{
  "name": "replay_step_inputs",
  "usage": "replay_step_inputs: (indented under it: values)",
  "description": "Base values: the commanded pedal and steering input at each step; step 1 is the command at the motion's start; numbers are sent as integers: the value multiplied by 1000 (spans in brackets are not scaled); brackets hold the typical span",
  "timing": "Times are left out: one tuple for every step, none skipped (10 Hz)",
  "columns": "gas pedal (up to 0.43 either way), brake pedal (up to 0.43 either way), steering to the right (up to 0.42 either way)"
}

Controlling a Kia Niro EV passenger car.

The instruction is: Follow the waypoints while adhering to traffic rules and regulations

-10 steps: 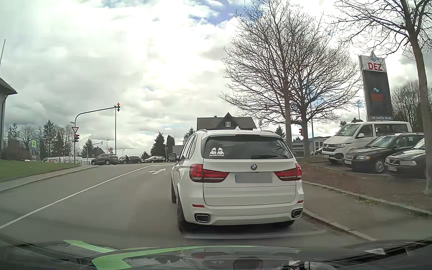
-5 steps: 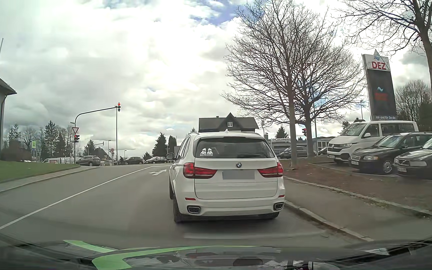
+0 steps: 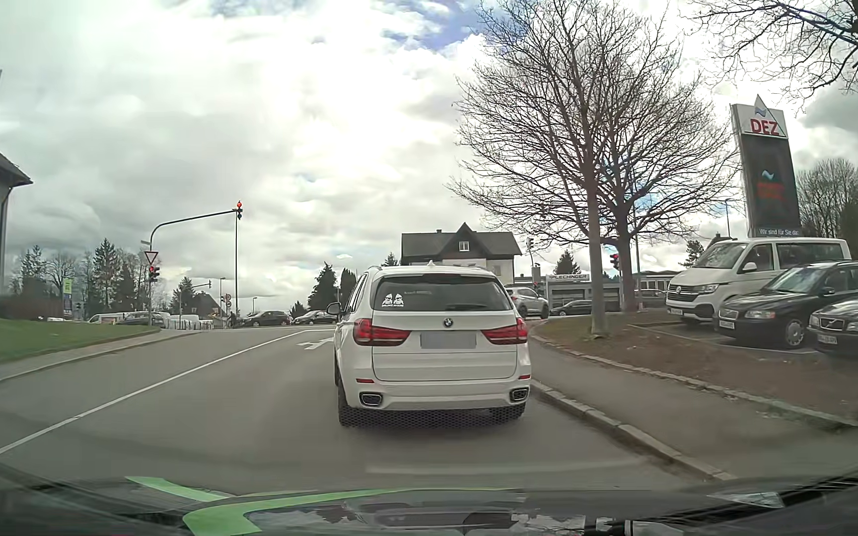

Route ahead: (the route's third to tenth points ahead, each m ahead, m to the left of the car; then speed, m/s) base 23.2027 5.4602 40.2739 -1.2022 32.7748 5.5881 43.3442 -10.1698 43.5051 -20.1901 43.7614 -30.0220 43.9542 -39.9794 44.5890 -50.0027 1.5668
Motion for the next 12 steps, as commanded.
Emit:
replay_step_inputs:
  values:
    - [280,0,-78]
    - [311,0,-76]
    - [311,0,-72]
    - [331,0,-71]
    - [331,0,-71]
    - [339,0,-73]
    - [339,0,-78]
    - [339,0,-81]
    - [370,0,-80]
    - [398,0,-80]
    - [350,0,-80]
    - [339,0,-80]
